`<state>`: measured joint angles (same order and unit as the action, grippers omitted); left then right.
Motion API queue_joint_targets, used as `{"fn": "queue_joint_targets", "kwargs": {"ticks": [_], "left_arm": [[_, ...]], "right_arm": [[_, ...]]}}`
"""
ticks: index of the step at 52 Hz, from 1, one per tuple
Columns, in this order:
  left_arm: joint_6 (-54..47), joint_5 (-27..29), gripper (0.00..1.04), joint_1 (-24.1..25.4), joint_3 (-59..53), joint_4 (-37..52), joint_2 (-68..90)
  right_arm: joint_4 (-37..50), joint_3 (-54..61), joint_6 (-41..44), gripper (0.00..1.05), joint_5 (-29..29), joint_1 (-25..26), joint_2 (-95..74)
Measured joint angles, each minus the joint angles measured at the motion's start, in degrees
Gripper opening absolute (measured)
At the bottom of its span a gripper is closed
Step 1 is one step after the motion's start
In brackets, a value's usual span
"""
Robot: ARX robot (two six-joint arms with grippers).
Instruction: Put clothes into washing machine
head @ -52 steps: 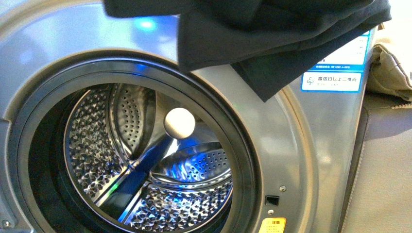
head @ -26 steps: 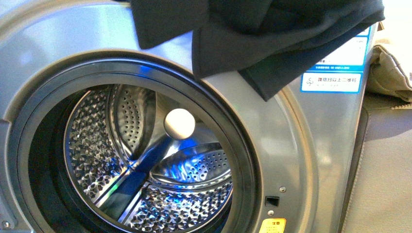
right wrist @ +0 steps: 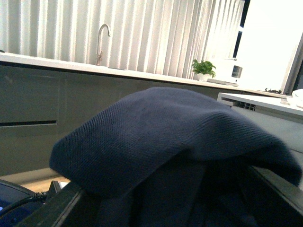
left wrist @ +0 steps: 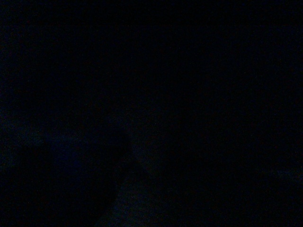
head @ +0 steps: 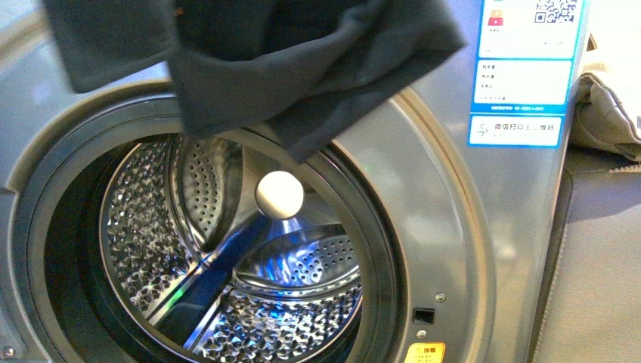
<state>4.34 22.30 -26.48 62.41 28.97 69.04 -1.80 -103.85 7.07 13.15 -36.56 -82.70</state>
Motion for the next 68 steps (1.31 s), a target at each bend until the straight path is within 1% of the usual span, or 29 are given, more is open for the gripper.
{"fn": "queue_joint_targets", "kwargs": {"ticks": [3,4,7,10,23,25,26,28,30,31,32,34,35,36,39,41,42,46,48,51,56,58,63,68], "left_arm": [[0.6,-1.1,0.19,1.5,-1.4,0.0,-0.9],[0.9,-1.6,0.19,2.1,-1.9,-0.1,-1.2],[1.9,-3.0,0.19,3.8,-3.3,-0.1,-2.1],[2.8,-4.0,0.18,4.9,-4.1,-0.1,-2.6],[5.1,-6.2,0.18,7.1,-8.3,1.1,-4.6],[5.4,-6.4,0.18,7.2,-8.8,1.1,-4.8],[5.5,-6.5,0.18,7.3,-9.1,1.2,-4.9],[5.9,-6.9,0.18,7.4,-9.9,1.6,-5.2],[6.1,-7.4,0.18,7.4,-10.6,1.6,-5.4],[6.1,-7.5,0.18,7.4,-10.8,1.7,-5.6],[6.3,-7.8,0.18,7.4,-11.3,1.8,-5.8],[6.3,-8.2,0.18,7.5,-12.0,2.1,-6.2],[6.3,-8.3,0.18,7.5,-12.3,2.3,-6.3],[6.3,-8.5,0.18,7.5,-12.8,2.6,-6.5],[6.3,-9.1,0.18,7.3,-14.8,3.5,-7.3],[6.2,-9.4,0.18,7.1,-16.5,4.4,-7.8],[6.0,-9.5,0.18,6.9,-17.5,4.8,-8.0],[5.5,-10.8,0.18,6.1,-21.9,6.3,-8.8],[5.0,-11.5,0.18,5.7,-23.7,7.0,-9.0],[4.6,-12.2,0.18,5.3,-26.2,7.8,-9.2],[4.1,-13.5,0.18,4.9,-30.4,8.8,-9.2],[3.9,-14.0,0.18,4.9,-32.3,9.3,-9.2],[3.8,-15.0,0.18,5.1,-37.9,11.2,-8.2],[4.3,-15.4,0.18,5.7,-41.2,12.5,-6.8]], "right_arm": [[0.1,0.0,0.0,0.97,0.0,0.0,0.1],[0.1,0.0,0.0,0.99,0.0,0.0,0.2],[0.1,0.0,0.0,0.96,0.0,0.0,0.3],[0.1,0.0,0.0,0.97,0.0,0.0,0.3],[0.1,0.0,0.0,0.97,0.0,0.0,0.3],[-2.2,-1.0,-0.7,0.95,-4.3,-0.9,0.0],[-7.9,-2.4,-1.8,0.9,-13.5,-2.1,0.3],[-13.8,-0.3,-3.6,0.83,-25.4,-2.2,2.3],[-15.3,5.7,-4.4,0.76,-35.3,-1.7,6.0],[-15.0,7.4,-4.6,0.74,-37.1,-1.5,7.0],[-13.9,10.7,-4.9,0.71,-40.3,-0.9,8.9],[-12.6,14.1,-5.0,0.67,-42.7,-0.2,11.0],[-11.0,17.7,-5.3,0.64,-44.1,0.8,13.2],[-10.3,19.5,-5.5,0.62,-44.5,1.3,14.4],[-5.2,31.3,-6.0,0.49,-43.8,5.1,22.1],[-3.2,36.2,-6.1,0.44,-43.0,6.7,25.2],[-1.5,40.8,-6.3,0.39,-42.1,8.1,28.1],[2.3,51.7,-6.4,0.25,-38.4,11.0,34.2],[3.3,54.0,-6.4,0.21,-37.2,11.7,35.3],[5.2,59.5,-6.4,0.12,-34.9,13.5,37.9],[7.2,65.9,-6.4,0.01,-32.5,15.7,40.3],[7.6,67.6,-6.4,0.02,-32.1,16.4,40.9],[10.2,75.0,-6.4,0.02,-29.4,20.1,44.9],[11.7,78.6,-6.4,0.02,-27.1,22.0,47.8]]}}
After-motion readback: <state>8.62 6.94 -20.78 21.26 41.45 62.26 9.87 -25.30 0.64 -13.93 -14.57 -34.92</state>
